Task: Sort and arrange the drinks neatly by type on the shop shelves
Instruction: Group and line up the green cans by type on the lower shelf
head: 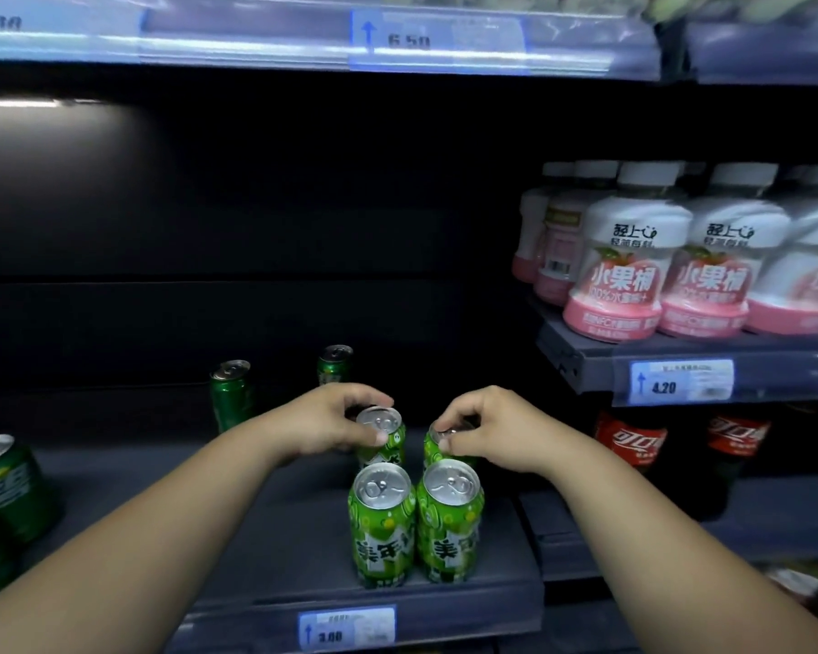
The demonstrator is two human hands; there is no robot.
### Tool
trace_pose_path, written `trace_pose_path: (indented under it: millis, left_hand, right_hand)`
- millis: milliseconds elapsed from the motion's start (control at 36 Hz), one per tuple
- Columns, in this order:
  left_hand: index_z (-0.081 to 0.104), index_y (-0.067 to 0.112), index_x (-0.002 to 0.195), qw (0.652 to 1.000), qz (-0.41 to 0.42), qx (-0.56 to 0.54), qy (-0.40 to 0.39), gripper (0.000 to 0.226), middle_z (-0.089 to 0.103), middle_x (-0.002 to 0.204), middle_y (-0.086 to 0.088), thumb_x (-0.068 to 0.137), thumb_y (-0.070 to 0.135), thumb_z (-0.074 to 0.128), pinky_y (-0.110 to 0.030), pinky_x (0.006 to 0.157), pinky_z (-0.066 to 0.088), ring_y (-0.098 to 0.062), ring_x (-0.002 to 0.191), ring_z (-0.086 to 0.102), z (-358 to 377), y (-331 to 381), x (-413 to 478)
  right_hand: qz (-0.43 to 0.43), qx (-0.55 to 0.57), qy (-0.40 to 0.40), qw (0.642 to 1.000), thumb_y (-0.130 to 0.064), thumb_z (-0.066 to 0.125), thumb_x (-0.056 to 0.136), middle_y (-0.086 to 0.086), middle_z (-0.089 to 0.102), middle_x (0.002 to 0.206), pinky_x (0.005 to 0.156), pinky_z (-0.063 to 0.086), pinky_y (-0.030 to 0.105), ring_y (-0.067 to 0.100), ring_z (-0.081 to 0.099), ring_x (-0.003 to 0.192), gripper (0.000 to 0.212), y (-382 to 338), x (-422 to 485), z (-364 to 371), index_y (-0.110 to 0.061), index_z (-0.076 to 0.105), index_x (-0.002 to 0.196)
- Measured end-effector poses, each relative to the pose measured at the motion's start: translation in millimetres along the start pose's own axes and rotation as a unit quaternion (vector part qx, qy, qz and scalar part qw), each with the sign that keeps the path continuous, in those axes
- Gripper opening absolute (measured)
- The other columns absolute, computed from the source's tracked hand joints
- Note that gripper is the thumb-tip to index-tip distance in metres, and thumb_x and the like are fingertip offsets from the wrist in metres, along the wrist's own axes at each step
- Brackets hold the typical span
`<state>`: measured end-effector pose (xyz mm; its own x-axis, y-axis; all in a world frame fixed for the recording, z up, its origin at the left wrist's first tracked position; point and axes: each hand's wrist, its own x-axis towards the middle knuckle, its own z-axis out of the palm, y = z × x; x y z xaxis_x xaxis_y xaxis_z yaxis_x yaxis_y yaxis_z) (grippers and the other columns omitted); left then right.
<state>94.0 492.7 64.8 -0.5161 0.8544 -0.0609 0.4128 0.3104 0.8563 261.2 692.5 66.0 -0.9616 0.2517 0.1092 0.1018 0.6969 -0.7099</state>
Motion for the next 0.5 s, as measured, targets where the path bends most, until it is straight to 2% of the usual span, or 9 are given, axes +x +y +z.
trace_pose_path:
  millis: [83, 167, 278, 417, 500]
  left_hand:
    - [0.067, 0.024, 0.118, 1.0, -0.001, 0.015, 0.005, 0.042, 0.07, 0.115, 0.003, 0.081, 0.013, 0.082, -0.04, 0.086, 0.058, -0.017, 0.102, 0.068, 6, 5, -3]
    - [0.065, 0.017, 0.121, 1.0, 0.0, 0.014, -0.022, 0.042, 0.069, 0.118, 0.002, 0.082, 0.009, 0.079, -0.029, 0.084, 0.056, -0.012, 0.103, 0.067, 9, 10, -9]
    - [0.063, 0.018, 0.123, 0.999, 0.009, 0.041, -0.021, 0.041, 0.069, 0.118, 0.006, 0.085, 0.011, 0.077, -0.015, 0.076, 0.051, -0.001, 0.098, 0.065, 12, 16, -16]
    - [0.062, 0.02, 0.125, 0.999, 0.002, 0.038, -0.008, 0.04, 0.069, 0.109, 0.013, 0.088, 0.013, 0.074, -0.012, 0.075, 0.049, 0.006, 0.092, 0.064, 16, 14, -20]
    - [0.062, 0.022, 0.127, 0.999, -0.001, 0.035, 0.002, 0.041, 0.069, 0.11, 0.013, 0.088, 0.014, 0.074, -0.013, 0.078, 0.05, 0.003, 0.095, 0.064, 18, 12, -21]
  right_hand:
    - [-0.003, 0.019, 0.011, 1.0, -0.02, 0.085, 0.08, -0.014, 0.074, 0.082, 0.074, 0.048, 0.014, -0.005, 0.065, 0.078, 0.015, 1, -1, 2, -0.032, 0.077, 0.084]
    - [-0.008, 0.016, 0.022, 1.0, -0.021, 0.084, 0.079, -0.021, 0.071, 0.073, 0.068, 0.046, 0.012, -0.007, 0.063, 0.072, 0.015, -1, -3, 5, -0.033, 0.076, 0.08]
    - [-0.014, 0.007, 0.023, 1.0, -0.022, 0.083, 0.078, -0.025, 0.067, 0.068, 0.066, 0.045, 0.014, -0.007, 0.06, 0.066, 0.01, -3, -2, 9, -0.029, 0.077, 0.08]
    - [-0.024, 0.005, 0.009, 1.0, -0.018, 0.082, 0.076, -0.021, 0.067, 0.066, 0.068, 0.048, 0.018, -0.006, 0.059, 0.064, 0.009, -5, -1, 11, -0.026, 0.077, 0.079]
    - [-0.024, 0.001, 0.012, 1.0, -0.018, 0.08, 0.076, -0.018, 0.069, 0.07, 0.073, 0.054, 0.026, -0.004, 0.061, 0.067, 0.009, -5, -2, 13, -0.026, 0.076, 0.077]
